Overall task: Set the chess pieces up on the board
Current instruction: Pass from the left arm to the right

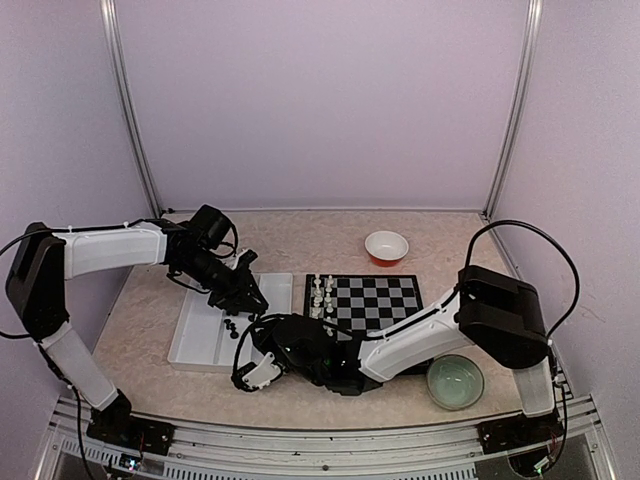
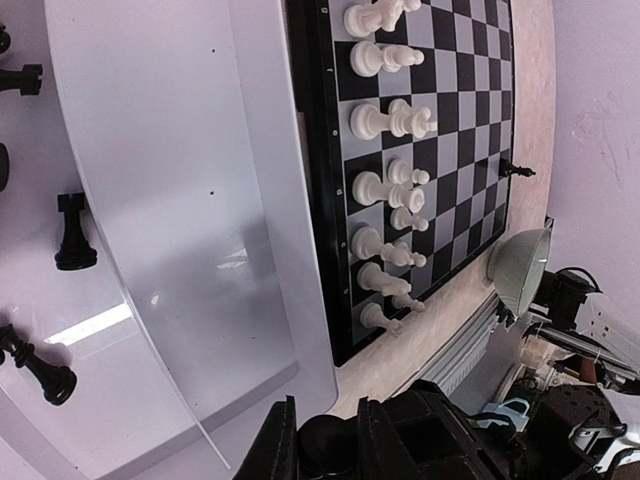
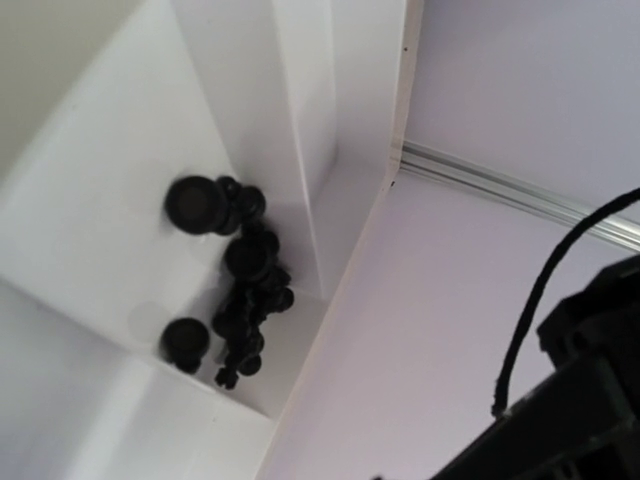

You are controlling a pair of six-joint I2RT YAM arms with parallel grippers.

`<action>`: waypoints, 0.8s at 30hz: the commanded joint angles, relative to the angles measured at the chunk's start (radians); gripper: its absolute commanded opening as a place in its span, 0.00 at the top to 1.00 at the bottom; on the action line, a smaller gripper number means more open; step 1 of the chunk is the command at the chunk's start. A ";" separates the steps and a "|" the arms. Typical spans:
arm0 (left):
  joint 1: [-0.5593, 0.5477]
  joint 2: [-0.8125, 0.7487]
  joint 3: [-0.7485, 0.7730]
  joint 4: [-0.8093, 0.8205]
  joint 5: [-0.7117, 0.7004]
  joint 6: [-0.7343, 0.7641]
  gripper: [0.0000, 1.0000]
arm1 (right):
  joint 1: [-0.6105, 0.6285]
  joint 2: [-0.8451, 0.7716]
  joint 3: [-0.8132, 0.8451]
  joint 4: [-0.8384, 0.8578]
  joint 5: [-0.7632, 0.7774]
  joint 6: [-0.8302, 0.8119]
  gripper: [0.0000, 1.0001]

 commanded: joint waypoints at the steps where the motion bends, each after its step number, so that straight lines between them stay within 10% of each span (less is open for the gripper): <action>1: 0.001 -0.036 -0.013 -0.009 0.015 -0.003 0.87 | 0.001 0.029 0.031 0.045 0.014 0.010 0.78; 24: -0.006 -0.027 -0.025 0.003 0.021 0.003 0.87 | -0.024 0.043 0.070 0.073 0.039 0.046 0.99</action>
